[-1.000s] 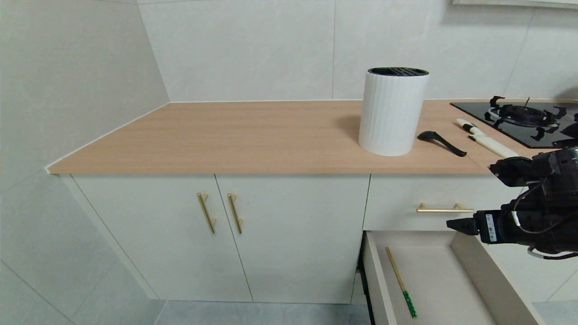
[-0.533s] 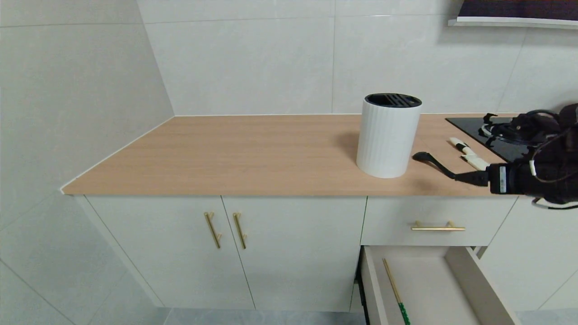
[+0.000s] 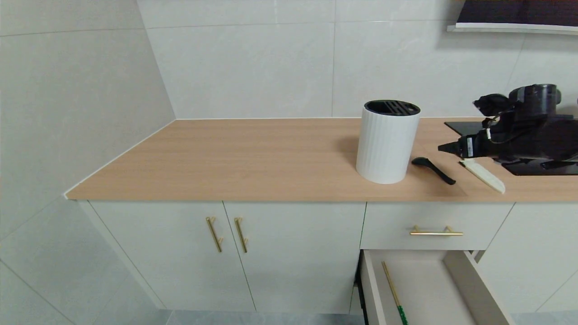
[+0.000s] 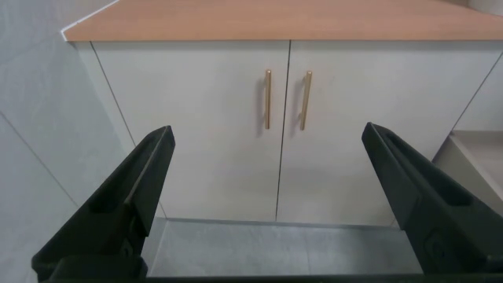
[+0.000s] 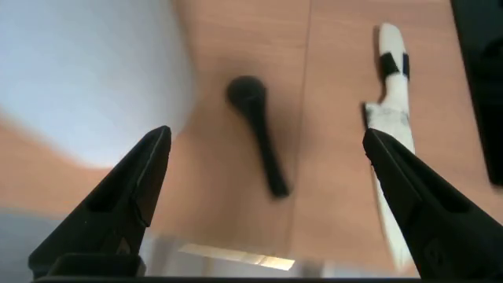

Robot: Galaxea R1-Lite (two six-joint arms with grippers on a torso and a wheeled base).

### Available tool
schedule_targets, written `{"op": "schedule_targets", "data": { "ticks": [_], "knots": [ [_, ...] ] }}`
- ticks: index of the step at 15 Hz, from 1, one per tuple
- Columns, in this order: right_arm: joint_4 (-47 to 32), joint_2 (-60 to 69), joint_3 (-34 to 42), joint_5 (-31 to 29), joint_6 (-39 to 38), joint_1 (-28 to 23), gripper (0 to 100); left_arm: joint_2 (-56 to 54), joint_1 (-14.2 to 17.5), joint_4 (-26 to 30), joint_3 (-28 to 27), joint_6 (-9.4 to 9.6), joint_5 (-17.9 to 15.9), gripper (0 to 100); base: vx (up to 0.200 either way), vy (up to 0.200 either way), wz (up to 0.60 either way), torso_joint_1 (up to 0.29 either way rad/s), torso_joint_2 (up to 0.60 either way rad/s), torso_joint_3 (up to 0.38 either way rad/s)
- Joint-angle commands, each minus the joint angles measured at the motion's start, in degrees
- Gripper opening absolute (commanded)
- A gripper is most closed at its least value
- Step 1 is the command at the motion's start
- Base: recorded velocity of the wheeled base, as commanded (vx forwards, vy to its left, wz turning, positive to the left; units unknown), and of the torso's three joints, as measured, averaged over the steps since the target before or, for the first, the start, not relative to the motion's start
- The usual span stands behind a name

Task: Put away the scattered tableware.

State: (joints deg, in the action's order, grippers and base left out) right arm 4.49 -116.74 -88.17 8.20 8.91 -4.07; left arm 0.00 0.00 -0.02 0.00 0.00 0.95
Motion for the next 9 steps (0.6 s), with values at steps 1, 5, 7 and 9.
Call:
{"op": "schedule_targets", "data": {
  "ticks": [1, 5, 7, 9],
  "knots": [
    [0.17, -10.97, -3.23, 0.15, 2.16, -0.94, 100, 0.0, 0.0, 0.02, 0.0, 0.0, 0.02, 100, 0.0, 0.0, 0.0, 0.0, 0.0, 0.0],
    [0.08, -10.97, -2.7, 2.87, 2.34, -1.38, 100, 0.0, 0.0, 0.02, 0.0, 0.0, 0.02, 100, 0.0, 0.0, 0.0, 0.0, 0.0, 0.0],
    [0.26, -11.93, -3.23, 2.87, 2.16, -1.38, 100, 0.0, 0.0, 0.02, 0.0, 0.0, 0.02, 100, 0.0, 0.0, 0.0, 0.0, 0.0, 0.0],
    [0.61, -12.37, -3.5, 2.96, 1.99, -1.29, 100, 0.0, 0.0, 0.02, 0.0, 0.0, 0.02, 100, 0.0, 0.0, 0.0, 0.0, 0.0, 0.0]
  ]
}}
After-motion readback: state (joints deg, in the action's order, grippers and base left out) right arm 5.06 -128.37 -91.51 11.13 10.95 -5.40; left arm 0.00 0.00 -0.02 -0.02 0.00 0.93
